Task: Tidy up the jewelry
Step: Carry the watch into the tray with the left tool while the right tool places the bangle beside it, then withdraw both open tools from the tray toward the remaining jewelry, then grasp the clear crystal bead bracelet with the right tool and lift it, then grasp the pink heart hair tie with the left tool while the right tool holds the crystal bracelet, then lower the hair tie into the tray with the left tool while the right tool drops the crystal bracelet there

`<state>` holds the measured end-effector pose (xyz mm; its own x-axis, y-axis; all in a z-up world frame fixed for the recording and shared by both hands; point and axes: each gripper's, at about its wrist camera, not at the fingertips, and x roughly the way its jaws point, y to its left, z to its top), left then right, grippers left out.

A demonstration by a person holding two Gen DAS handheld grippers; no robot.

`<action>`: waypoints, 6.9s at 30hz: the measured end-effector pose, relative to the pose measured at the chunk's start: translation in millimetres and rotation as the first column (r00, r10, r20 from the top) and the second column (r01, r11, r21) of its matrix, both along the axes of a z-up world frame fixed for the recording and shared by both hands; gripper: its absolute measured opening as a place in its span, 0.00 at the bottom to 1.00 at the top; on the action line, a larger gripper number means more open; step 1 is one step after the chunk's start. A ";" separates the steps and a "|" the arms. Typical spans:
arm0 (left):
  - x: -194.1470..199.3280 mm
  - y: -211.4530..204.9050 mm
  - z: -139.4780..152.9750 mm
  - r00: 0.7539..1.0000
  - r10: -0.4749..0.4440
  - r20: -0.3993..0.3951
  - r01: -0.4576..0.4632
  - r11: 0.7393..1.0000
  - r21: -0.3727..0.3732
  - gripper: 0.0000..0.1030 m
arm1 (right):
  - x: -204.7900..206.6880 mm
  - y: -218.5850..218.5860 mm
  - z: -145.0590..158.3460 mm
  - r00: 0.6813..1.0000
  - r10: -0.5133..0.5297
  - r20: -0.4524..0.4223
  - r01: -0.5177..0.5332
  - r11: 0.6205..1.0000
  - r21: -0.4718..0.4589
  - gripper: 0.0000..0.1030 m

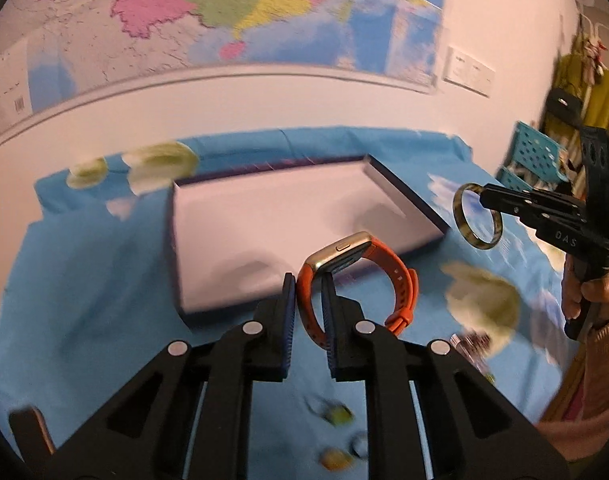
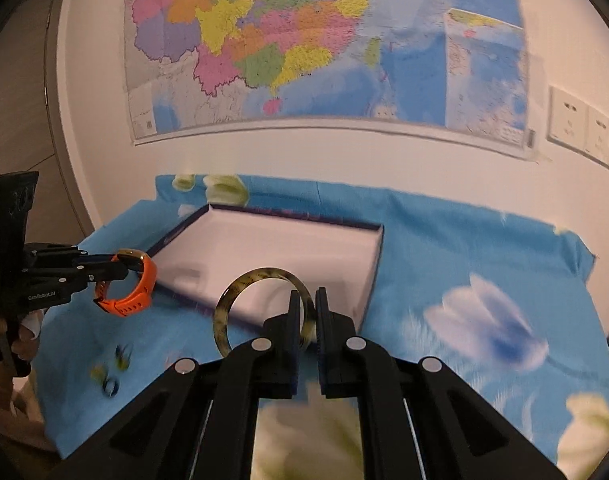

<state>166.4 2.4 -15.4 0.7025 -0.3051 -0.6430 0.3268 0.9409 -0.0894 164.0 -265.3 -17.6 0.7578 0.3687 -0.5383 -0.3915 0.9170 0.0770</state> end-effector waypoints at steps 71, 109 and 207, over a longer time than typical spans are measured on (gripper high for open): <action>-42.5 -2.8 -29.7 0.997 -0.048 0.060 0.046 0.998 0.033 0.62 | -92.6 72.6 -63.3 0.928 0.306 -0.214 -0.336 0.934 -0.122 0.31; -39.7 -50.0 -54.0 0.977 -0.210 -0.025 0.211 0.975 0.063 0.53 | -67.5 26.2 -8.6 0.971 0.214 -0.107 -0.193 0.966 0.174 0.07; 1.0 -18.6 -26.3 0.988 -0.150 -0.034 0.151 0.988 0.021 0.16 | 9.4 34.2 18.6 0.979 0.203 -0.023 -0.194 0.958 0.211 0.07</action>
<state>167.4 -16.2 -41.7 0.6288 -0.3902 -0.6726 0.4620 0.8832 -0.0804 173.4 -231.1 1.0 0.6357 0.6157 -0.4656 -0.5559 0.7837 0.2772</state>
